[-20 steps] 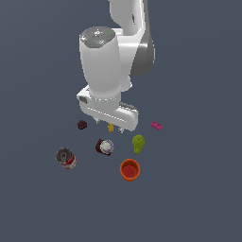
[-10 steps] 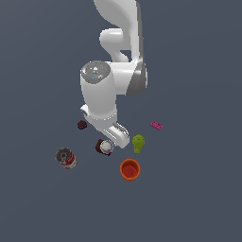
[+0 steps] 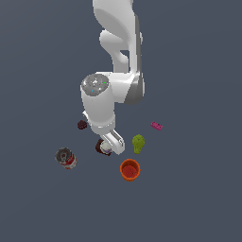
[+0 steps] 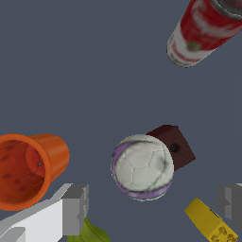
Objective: Pick up a designated object from a clutter of objects.
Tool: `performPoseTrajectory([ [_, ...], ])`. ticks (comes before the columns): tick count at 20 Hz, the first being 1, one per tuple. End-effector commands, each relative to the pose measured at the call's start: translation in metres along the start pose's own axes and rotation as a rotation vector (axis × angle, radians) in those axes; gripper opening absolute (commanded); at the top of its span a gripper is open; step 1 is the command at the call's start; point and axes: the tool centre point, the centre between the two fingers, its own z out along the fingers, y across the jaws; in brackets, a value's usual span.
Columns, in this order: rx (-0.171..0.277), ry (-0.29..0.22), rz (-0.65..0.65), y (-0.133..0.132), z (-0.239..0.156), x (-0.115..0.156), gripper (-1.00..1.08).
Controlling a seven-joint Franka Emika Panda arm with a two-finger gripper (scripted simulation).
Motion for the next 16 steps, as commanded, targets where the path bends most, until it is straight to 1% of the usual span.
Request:
performPoseTrajectory([
  [1,0.000,0.001,0.012,0.000,0.002,0.001,1.00],
  [7,-0.001,0.000,0.008,0.001,0.007,0.000,1.00],
  [16,-0.001,0.001,0.012,0.001,0.046,0.000,1.00],
])
